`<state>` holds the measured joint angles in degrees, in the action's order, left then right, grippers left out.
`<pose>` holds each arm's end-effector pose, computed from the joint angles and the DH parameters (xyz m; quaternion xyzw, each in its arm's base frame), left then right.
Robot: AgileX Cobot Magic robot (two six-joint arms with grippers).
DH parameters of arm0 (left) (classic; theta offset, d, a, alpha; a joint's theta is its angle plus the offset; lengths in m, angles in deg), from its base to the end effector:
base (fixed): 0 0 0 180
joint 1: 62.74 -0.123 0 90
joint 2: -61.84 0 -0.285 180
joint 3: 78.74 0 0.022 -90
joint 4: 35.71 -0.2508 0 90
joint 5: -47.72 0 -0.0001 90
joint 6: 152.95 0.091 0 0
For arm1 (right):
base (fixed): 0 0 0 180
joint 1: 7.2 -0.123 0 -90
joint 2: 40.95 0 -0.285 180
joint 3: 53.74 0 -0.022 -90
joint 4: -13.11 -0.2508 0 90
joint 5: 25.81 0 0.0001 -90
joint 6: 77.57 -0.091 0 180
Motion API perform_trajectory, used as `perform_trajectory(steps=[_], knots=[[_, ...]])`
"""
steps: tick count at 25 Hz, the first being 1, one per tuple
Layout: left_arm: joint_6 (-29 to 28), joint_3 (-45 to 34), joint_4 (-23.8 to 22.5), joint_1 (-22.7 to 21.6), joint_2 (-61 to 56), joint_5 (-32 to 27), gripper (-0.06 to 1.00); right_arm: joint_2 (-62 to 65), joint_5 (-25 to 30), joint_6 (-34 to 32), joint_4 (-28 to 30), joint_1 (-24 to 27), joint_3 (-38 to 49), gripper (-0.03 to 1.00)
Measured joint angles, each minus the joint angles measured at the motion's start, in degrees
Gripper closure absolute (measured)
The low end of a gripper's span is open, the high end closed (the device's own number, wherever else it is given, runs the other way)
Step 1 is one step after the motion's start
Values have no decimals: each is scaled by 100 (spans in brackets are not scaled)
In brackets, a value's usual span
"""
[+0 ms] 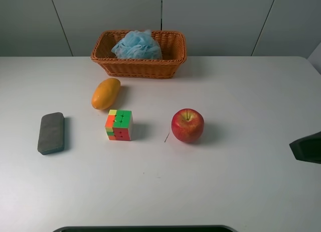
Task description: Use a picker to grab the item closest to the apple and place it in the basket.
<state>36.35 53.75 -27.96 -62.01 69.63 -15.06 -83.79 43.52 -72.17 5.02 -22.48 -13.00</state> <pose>-0.0090 -0.0108 0.2802 0.0792 0.8519 -0.0289 0.5169 0.0731 0.0324 0.2865 -0.1655 0.9556 0.0899 0.2267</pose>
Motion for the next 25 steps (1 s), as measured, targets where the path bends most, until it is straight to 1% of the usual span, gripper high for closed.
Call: perform_trajectory(steps=[2, 5, 8, 10, 13, 16, 25], knots=[[0, 0, 0, 0, 0, 0, 21, 585, -151, -23, 0, 278, 329, 27], [0, 0, 0, 0, 0, 0, 21, 1499, -415, -23, 13, 673, 586, 27], [0, 0, 0, 0, 0, 0, 21, 2345, -637, -48, 261, 1097, 656, 27], [0, 0, 0, 0, 0, 0, 21, 2883, -651, -171, 428, 1373, 711, 27], [0, 0, 0, 0, 0, 0, 21, 3443, -660, -254, 524, 1646, 711, 27], [0, 0, 0, 0, 0, 0, 21, 3493, -660, -294, 562, 1721, 711, 27], [0, 0, 0, 0, 0, 0, 21, 3509, -660, -320, 562, 1732, 711, 27]])
